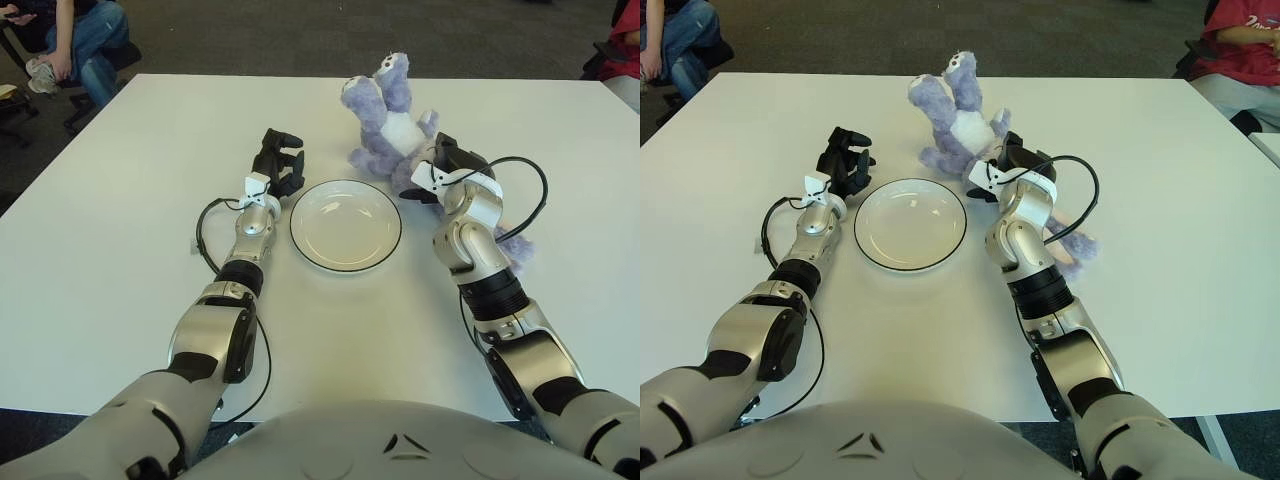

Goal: Put the doll into the plate.

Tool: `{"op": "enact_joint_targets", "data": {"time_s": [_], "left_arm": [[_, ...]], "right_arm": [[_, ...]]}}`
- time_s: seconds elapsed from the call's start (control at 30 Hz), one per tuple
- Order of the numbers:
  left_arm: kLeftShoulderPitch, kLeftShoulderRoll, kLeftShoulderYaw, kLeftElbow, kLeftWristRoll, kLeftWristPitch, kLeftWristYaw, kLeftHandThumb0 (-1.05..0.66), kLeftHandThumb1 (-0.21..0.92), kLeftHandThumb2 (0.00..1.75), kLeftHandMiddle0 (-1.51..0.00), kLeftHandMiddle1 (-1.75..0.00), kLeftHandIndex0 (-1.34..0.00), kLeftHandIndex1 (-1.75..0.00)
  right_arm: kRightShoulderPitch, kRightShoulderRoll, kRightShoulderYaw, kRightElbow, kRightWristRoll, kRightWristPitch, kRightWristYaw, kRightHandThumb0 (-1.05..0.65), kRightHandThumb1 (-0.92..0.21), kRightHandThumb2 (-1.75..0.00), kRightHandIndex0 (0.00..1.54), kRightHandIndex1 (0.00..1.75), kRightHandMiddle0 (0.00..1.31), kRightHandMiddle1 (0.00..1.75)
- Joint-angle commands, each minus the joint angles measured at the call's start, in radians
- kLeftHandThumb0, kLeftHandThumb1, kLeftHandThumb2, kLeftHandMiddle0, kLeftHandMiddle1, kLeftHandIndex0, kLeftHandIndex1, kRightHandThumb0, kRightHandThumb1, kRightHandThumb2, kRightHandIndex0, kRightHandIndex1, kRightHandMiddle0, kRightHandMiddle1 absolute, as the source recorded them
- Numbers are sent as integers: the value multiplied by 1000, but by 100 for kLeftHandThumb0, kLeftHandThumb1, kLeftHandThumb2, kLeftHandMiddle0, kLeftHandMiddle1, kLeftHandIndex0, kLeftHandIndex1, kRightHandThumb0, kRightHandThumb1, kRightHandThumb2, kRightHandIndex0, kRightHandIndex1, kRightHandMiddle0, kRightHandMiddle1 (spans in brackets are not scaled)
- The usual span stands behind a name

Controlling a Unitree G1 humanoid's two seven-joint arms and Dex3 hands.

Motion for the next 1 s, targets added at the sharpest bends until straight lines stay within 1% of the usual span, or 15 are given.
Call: {"op": "enact_joint_targets", "data": {"time_s": [0.0,0.17,0.3,0.4,0.43,0.47,0.53,0.6,0.7,0.87,0.93,0.97], "left_arm": [[52,-11,3,30,-6,-5,-6,0,82,66,-21,-170,-19,-169],[53,-13,7,27,-5,-4,1,0,82,66,-22,-170,-19,-169],[55,-13,8,24,-4,-5,2,0,82,66,-22,-170,-19,-169],[56,-13,8,22,-2,-6,3,0,82,66,-22,-170,-19,-169],[57,-13,8,21,-1,-6,3,0,82,66,-22,-170,-19,-169],[58,-13,7,20,-1,-6,4,0,82,66,-21,-170,-19,-169],[59,-13,7,17,1,-5,5,0,82,66,-21,-170,-19,-169],[61,-13,6,15,3,-4,6,0,82,66,-21,-170,-19,-169],[63,-12,5,11,5,-3,9,0,82,66,-21,-170,-19,-169],[66,-10,3,6,10,-3,13,0,82,66,-21,-170,-19,-169],[69,-11,1,3,13,-3,16,0,82,66,-21,-170,-19,-169],[69,-11,1,2,14,-3,17,0,82,66,-21,-170,-19,-169]], "right_arm": [[-16,-1,15,49,32,9,9,-70,-66,-44,28,155,0,4],[-46,-5,20,137,65,-3,-24,-74,-65,-48,24,160,0,2],[-65,5,24,213,93,-12,-85,-75,-66,-48,23,161,1,1],[-78,23,20,277,119,-15,-150,-72,-63,-50,20,157,1,5],[-87,48,1,344,141,-27,-234,-71,-62,-51,20,155,0,7],[-95,75,-23,410,166,-39,-328,-68,-59,-54,16,154,0,9],[-111,108,-52,490,196,-45,-451,-66,-55,-59,12,155,0,10],[-128,120,-62,521,207,-33,-508,-66,-53,-61,9,155,0,10],[-158,133,-73,588,232,-33,-592,-63,-50,-64,3,147,0,10],[-203,146,-84,691,285,-48,-702,-60,-46,-68,0,137,0,13],[-217,148,-82,726,303,-58,-739,-59,-45,-69,0,136,0,15],[-223,148,-81,743,311,-64,-756,-58,-44,-70,0,145,0,21]]}}
